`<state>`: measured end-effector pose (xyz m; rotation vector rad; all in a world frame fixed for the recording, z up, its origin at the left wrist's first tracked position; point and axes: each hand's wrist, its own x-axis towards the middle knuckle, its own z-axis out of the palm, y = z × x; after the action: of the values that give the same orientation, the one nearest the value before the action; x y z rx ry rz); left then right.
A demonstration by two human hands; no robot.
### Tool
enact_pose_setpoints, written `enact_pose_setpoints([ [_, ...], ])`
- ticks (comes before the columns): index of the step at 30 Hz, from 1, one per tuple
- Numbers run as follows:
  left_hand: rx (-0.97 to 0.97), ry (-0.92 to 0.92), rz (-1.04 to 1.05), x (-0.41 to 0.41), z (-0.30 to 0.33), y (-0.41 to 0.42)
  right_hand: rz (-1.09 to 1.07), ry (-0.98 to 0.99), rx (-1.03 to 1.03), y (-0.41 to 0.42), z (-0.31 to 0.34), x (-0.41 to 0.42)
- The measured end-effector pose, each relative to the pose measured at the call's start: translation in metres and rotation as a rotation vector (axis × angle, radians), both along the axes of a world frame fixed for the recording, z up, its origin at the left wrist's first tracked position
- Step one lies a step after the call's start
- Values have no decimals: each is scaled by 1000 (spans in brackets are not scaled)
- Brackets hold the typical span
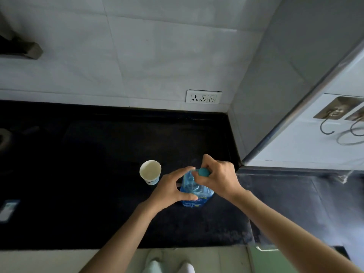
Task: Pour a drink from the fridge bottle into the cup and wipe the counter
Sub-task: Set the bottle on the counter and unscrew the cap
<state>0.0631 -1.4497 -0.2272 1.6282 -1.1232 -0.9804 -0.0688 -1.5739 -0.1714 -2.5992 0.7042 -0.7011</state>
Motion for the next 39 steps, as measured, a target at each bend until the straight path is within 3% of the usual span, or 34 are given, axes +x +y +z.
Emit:
enact_pose_setpoints([
  [7, 40, -14, -35, 3, 3, -3, 303, 83, 43, -22, 6, 3],
  [12, 61, -12, -34, 3, 9, -3, 553, 221, -39, -40, 18, 5],
  [18, 69, 5, -28, 2, 7, 0, 665, 377, -114, -42, 33, 6],
  [22, 80, -5, -32, 2, 10, -1, 534, 446, -224, -34, 38, 3],
  [28, 41, -36, -38, 0, 8, 0, -114, 536, -89, 16, 37, 0],
  [31, 38, -23, -33, 1, 6, -1, -321, 438, -1, 33, 32, 3],
  [35, 37, 18, -42, 2, 5, -1, -260, 75, 161, 27, 9, -3],
  [39, 21, 19, -41, 1, 5, 1, -49, -1, 157, 13, 4, -8],
])
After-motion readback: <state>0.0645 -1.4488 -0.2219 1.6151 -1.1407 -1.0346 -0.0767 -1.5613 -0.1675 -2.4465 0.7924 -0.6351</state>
